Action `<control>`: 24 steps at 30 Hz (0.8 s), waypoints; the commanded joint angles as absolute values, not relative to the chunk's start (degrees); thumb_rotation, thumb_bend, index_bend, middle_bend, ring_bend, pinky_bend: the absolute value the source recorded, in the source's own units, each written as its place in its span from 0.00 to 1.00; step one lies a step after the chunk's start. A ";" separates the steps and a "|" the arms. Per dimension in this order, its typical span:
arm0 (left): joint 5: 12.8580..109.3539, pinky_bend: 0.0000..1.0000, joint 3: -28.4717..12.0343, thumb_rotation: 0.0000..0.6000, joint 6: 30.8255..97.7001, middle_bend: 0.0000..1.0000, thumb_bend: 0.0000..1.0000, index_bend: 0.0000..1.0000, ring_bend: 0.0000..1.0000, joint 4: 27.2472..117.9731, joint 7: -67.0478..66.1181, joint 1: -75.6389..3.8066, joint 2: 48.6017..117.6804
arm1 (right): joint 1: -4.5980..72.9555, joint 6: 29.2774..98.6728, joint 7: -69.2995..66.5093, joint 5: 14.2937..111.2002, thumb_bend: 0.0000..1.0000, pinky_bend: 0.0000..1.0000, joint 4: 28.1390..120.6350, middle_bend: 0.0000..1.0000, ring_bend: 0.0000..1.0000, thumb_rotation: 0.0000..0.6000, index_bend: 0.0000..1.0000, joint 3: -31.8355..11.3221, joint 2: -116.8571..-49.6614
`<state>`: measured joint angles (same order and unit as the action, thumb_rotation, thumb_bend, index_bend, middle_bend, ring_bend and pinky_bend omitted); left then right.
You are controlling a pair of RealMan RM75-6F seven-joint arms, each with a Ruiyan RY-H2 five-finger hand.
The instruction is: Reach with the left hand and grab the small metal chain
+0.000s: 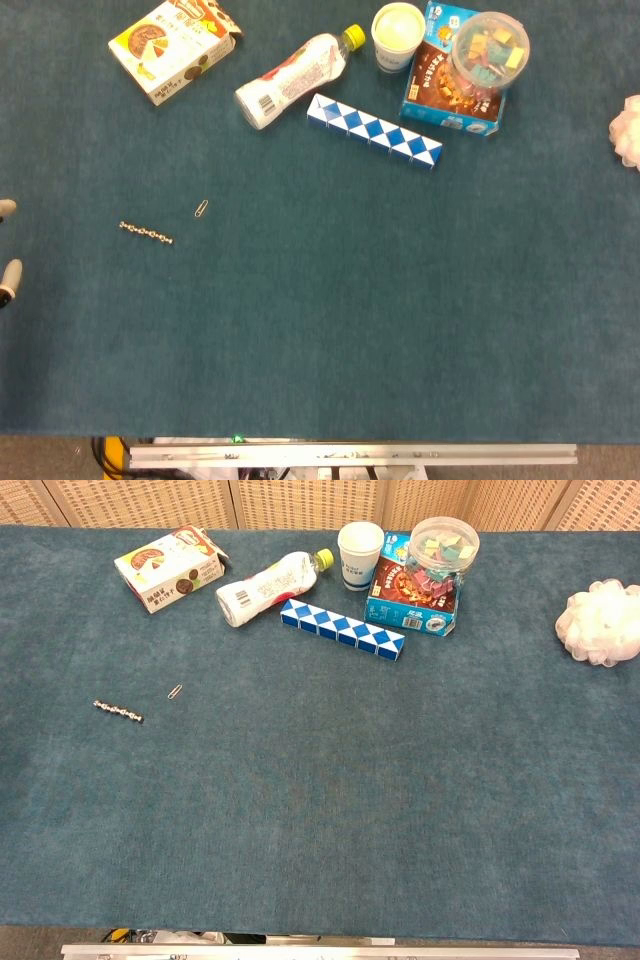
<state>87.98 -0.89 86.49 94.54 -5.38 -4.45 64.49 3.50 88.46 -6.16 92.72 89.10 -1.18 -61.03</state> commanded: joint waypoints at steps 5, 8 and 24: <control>88.32 0.26 -0.70 1.00 86.56 0.36 0.32 0.26 0.29 94.72 -5.24 -4.33 64.32 | 3.60 88.34 -6.32 92.88 0.33 0.46 89.09 0.52 0.41 1.00 0.52 -1.14 -60.89; 88.60 0.26 -0.56 1.00 86.74 0.36 0.32 0.26 0.29 94.75 -4.99 -4.20 64.13 | 3.75 88.42 -6.41 93.16 0.33 0.46 89.05 0.52 0.41 1.00 0.52 -1.21 -60.78; 91.68 0.26 -0.04 1.00 79.52 0.36 0.31 0.26 0.29 95.28 0.07 -9.31 60.09 | 5.43 89.08 -5.22 94.07 0.33 0.46 90.53 0.52 0.41 1.00 0.52 -2.99 -59.36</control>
<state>91.35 -0.10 81.07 95.27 -1.07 -8.09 60.92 5.35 89.09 -5.32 94.06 90.45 -2.91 -59.39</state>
